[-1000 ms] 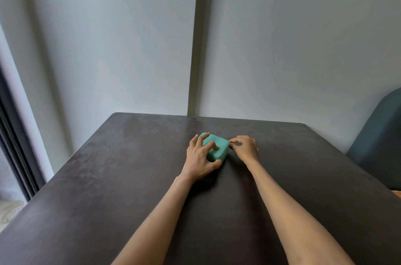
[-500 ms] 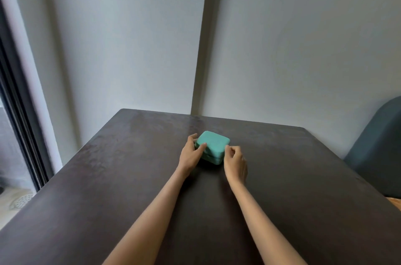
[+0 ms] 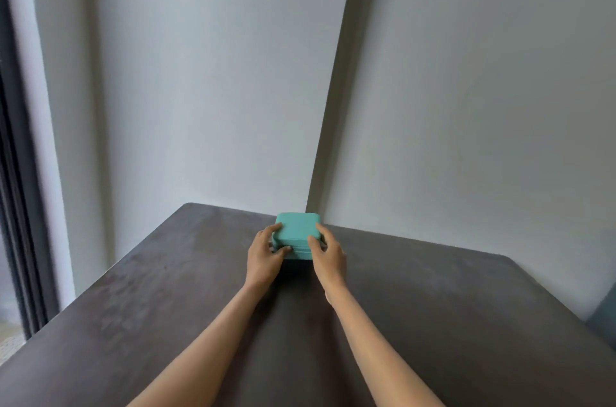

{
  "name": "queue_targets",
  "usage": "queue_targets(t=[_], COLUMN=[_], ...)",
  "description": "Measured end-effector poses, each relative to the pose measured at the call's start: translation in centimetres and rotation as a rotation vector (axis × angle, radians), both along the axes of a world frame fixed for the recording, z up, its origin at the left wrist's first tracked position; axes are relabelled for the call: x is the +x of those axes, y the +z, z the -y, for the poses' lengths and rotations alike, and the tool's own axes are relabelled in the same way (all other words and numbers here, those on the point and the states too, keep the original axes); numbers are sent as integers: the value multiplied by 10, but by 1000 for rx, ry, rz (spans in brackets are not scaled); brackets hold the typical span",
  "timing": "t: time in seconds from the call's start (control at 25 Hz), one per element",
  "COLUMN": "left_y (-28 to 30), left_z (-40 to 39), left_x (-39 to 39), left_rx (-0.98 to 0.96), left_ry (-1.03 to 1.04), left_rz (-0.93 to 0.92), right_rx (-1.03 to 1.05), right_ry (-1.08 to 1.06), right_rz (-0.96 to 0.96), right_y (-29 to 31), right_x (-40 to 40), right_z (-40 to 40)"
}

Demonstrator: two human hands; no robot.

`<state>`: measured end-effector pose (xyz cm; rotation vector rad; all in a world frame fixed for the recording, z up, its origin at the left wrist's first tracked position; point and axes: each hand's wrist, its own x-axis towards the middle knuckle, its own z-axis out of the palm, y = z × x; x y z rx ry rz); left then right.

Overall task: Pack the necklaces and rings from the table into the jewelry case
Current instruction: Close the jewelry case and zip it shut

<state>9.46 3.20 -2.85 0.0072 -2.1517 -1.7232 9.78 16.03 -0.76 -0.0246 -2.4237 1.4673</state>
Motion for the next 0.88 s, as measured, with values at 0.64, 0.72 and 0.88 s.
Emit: queue_targets(t=[0.64, 0.72, 0.88], left_y=[-13, -13, -18], left_z=[-9, -10, -10], left_x=[-80, -78, -72], left_rx=[-981, -1061, -1092], left_ry=[206, 190, 99], left_rz=[-367, -352, -126], right_rx=[134, 152, 245], right_ry=[-75, -85, -17], right_rz=[-156, -160, -105], right_y=[-24, -24, -24], right_x=[-88, -88, -78], right_z=[-2, -3, -2])
